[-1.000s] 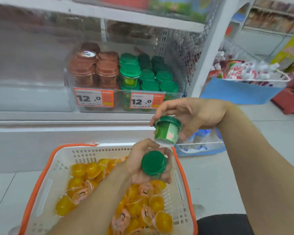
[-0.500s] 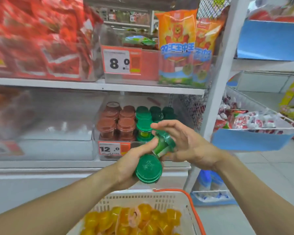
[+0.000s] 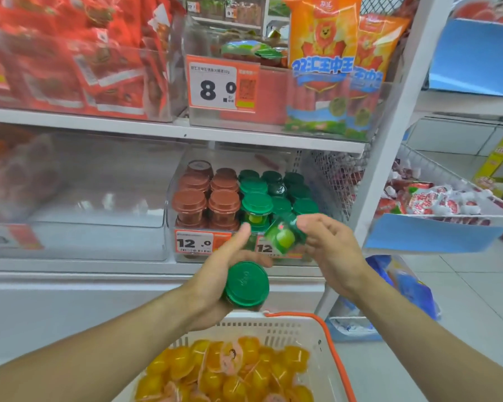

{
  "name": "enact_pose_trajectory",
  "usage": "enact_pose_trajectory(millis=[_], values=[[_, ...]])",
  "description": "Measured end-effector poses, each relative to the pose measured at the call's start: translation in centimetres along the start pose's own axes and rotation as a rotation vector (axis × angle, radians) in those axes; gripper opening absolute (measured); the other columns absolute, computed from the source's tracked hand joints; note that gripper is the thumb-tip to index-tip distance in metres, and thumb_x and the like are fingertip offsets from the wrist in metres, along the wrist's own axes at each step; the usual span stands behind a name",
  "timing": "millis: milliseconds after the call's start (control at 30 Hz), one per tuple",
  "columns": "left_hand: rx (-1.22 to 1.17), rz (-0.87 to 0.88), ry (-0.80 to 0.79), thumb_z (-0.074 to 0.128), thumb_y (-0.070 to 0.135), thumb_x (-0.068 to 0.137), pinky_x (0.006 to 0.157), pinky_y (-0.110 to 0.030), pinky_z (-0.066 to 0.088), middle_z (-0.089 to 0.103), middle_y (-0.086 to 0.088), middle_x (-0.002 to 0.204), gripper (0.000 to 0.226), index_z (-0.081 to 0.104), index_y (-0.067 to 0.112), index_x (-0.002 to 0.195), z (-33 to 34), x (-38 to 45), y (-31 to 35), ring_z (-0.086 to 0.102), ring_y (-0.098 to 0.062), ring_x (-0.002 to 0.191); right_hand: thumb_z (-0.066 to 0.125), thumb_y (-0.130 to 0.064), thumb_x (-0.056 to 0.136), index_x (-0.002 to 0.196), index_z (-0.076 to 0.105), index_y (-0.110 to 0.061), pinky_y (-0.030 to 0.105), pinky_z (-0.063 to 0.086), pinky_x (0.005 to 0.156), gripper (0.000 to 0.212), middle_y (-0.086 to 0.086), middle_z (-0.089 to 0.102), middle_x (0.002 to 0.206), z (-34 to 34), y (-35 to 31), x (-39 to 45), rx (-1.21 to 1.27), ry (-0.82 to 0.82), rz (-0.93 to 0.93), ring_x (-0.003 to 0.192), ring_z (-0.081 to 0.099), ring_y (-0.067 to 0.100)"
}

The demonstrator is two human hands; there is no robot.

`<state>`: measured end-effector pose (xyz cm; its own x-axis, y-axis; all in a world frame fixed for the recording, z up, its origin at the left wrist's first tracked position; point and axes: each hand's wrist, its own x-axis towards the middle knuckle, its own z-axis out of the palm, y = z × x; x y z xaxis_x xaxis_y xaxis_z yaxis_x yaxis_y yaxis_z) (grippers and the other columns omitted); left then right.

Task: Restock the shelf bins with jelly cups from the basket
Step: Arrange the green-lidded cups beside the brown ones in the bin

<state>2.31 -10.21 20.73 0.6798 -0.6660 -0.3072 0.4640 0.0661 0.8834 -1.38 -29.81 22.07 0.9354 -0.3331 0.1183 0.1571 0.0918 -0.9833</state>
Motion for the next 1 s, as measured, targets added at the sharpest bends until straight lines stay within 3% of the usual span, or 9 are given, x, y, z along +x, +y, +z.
enact_pose_trajectory(millis=[100, 167, 300, 400, 533, 633, 833, 900, 1000], values=[[-0.201, -0.119, -0.039, 0.047, 0.065, 0.086, 0.068, -0.042, 0.050, 0.058, -0.019, 0.077, 0.073, 0.070, -0.003, 0.101, 0.1, -0.4, 0.3, 0.055, -0.033, 0.069, 0.080, -0.018, 0.081, 0.088, 0.072, -0.010, 0.024, 0.055, 0.068, 0.014, -0.004, 0.075, 0.080, -1.0, -1.3, 1.3, -0.206, 0.213, -0.184, 0.078, 0.070, 0.010], [-0.238, -0.137, -0.079, 0.045, 0.059, 0.088, 0.070, -0.042, 0.049, 0.059, -0.018, 0.081, 0.065, 0.073, 0.002, 0.099, 0.3, -0.3, 0.1, 0.054, -0.032, 0.072, 0.079, -0.021, 0.083, 0.094, 0.072, -0.014, 0.019, 0.054, 0.074, 0.014, -0.007, 0.075, 0.088, -1.9, -1.3, 2.3, -0.389, 0.257, -0.245, 0.084, 0.070, 0.004], [-0.285, -0.178, -0.072, 0.050, 0.050, 0.083, 0.069, -0.040, 0.047, 0.058, -0.019, 0.087, 0.055, 0.072, 0.002, 0.097, 0.6, -0.2, -0.5, 0.054, -0.032, 0.073, 0.079, -0.027, 0.082, 0.096, 0.068, -0.022, 0.024, 0.055, 0.084, 0.019, -0.012, 0.071, 0.102, -2.9, 0.7, 4.1, -0.620, 0.251, -0.253, 0.098, 0.066, 0.002], [-0.288, -0.209, -0.039, 0.051, 0.047, 0.081, 0.065, -0.039, 0.046, 0.058, -0.022, 0.085, 0.057, 0.058, -0.004, 0.106, 0.7, -0.2, -0.8, 0.054, -0.033, 0.070, 0.079, -0.029, 0.082, 0.095, 0.068, -0.025, 0.030, 0.058, 0.084, 0.018, -0.011, 0.071, 0.102, -2.7, 1.1, 5.2, -0.627, 0.241, -0.289, 0.097, 0.066, 0.004], [-0.309, -0.205, 0.000, 0.051, 0.045, 0.083, 0.066, -0.039, 0.046, 0.058, -0.022, 0.084, 0.054, 0.058, -0.005, 0.105, 0.6, -0.3, -0.6, 0.054, -0.033, 0.072, 0.078, -0.033, 0.082, 0.095, 0.071, -0.030, 0.034, 0.060, 0.082, 0.015, -0.015, 0.071, 0.110, -2.3, 1.5, 6.0, -0.677, 0.171, -0.306, 0.091, 0.070, 0.007], [-0.311, -0.195, 0.030, 0.050, 0.043, 0.085, 0.068, -0.040, 0.047, 0.058, -0.021, 0.087, 0.053, 0.058, -0.005, 0.107, 0.3, -0.3, -0.5, 0.053, -0.034, 0.076, 0.077, -0.031, 0.084, 0.099, 0.073, -0.027, 0.032, 0.060, 0.084, 0.016, -0.014, 0.069, 0.114, -2.2, 1.7, 6.0, -0.660, 0.138, -0.306, 0.101, 0.068, 0.007], [-0.305, -0.120, 0.056, 0.044, 0.042, 0.090, 0.071, -0.042, 0.049, 0.061, -0.021, 0.087, 0.054, 0.076, -0.002, 0.092, 0.1, -0.3, -0.4, 0.055, -0.035, 0.077, 0.072, -0.032, 0.088, 0.101, 0.073, -0.029, 0.030, 0.058, 0.086, 0.013, -0.011, 0.066, 0.117, -2.5, 1.1, 5.7, -0.753, 0.102, -0.320, 0.106, 0.064, 0.008], [-0.318, -0.099, 0.063, 0.043, 0.041, 0.091, 0.072, -0.041, 0.049, 0.061, -0.021, 0.087, 0.053, 0.073, -0.002, 0.095, 0.1, -0.3, -0.3, 0.056, -0.035, 0.076, 0.069, -0.029, 0.091, 0.100, 0.072, -0.025, 0.031, 0.056, 0.083, 0.011, -0.008, 0.061, 0.114, -2.1, 0.5, 5.1, -0.796, 0.176, -0.435, 0.101, 0.062, 0.005], [-0.339, -0.073, 0.067, 0.042, 0.041, 0.092, 0.072, -0.041, 0.050, 0.061, -0.021, 0.086, 0.052, 0.071, -0.001, 0.099, 0.3, -0.4, -0.2, 0.055, -0.034, 0.075, 0.064, -0.019, 0.094, 0.086, 0.067, -0.017, 0.035, 0.052, 0.071, 0.009, -0.004, 0.061, 0.091, -0.7, -0.5, 2.9, -0.767, 0.220, -0.599, 0.081, 0.060, 0.008]])
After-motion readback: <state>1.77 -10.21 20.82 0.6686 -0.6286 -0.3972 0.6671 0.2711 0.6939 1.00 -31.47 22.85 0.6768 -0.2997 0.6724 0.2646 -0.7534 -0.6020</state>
